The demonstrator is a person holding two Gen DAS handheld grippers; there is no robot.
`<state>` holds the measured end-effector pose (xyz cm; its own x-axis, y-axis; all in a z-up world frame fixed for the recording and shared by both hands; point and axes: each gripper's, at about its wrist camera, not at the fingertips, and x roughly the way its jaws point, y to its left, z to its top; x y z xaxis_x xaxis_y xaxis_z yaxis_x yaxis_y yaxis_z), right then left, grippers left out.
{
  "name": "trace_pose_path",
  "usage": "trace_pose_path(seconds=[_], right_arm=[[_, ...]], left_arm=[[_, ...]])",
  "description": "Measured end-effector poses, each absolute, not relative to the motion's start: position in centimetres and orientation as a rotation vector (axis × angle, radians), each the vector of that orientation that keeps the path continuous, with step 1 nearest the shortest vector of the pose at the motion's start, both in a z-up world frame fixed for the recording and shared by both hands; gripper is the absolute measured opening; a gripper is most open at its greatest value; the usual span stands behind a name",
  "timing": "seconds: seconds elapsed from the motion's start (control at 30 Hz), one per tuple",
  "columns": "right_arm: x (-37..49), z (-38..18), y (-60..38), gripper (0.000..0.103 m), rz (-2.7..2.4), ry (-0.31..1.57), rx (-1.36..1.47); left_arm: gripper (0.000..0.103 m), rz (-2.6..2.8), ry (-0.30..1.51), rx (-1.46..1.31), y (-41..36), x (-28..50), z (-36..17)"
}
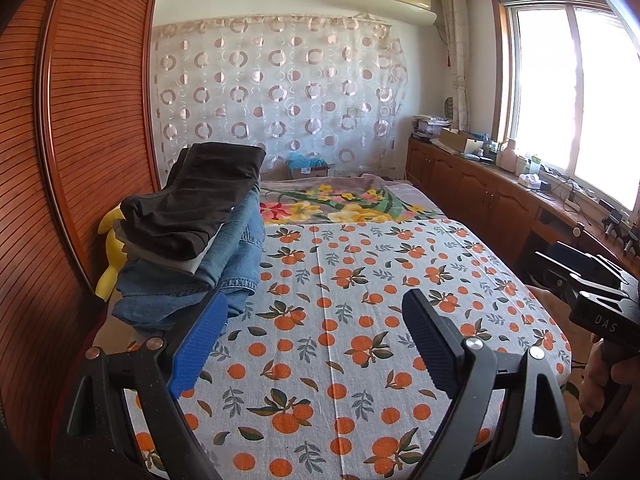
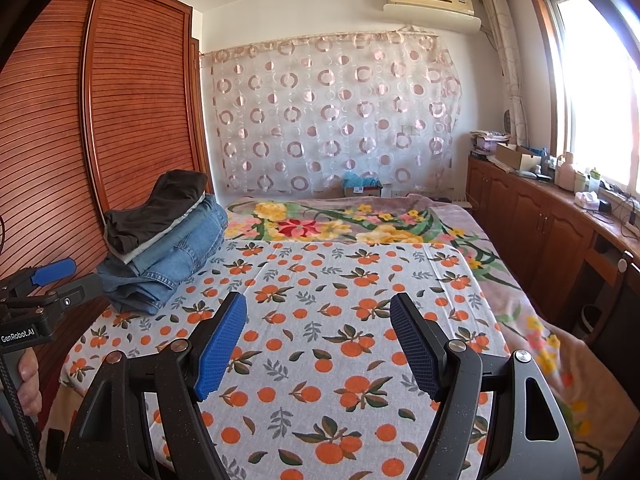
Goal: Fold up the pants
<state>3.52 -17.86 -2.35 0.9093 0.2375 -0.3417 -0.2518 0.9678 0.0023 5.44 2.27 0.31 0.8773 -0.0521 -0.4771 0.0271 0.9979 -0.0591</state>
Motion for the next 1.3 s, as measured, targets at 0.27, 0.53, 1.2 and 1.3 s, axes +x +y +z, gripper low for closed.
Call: trace_pose_path(seconds=[0.27, 0.53, 1.2, 1.3], right_arm=[[3.53, -2.36, -17.83, 0.076, 0.255, 0.348, -0.042], [3.58, -2.32, -17.86, 0.076, 0.257, 0.347, -0.042], [3.58, -2.39, -17.90, 0.076, 0.258, 0.346, -0.043], [3.58, -2.40, -17.90, 0.076, 0.258, 0.346, -0.042]], left_arm=[[0.089, -0.040, 0.499, -0.050, 2.26, 5.39, 0.34], [0.089, -0.039, 0.499, -0.050, 2.20, 5.38, 0.33], [0.089, -0.041, 0.494, -0.050, 2.18, 5.23, 0.53], [0.089, -0.041, 0.494, -0.050, 2.18, 5.23, 0.52]])
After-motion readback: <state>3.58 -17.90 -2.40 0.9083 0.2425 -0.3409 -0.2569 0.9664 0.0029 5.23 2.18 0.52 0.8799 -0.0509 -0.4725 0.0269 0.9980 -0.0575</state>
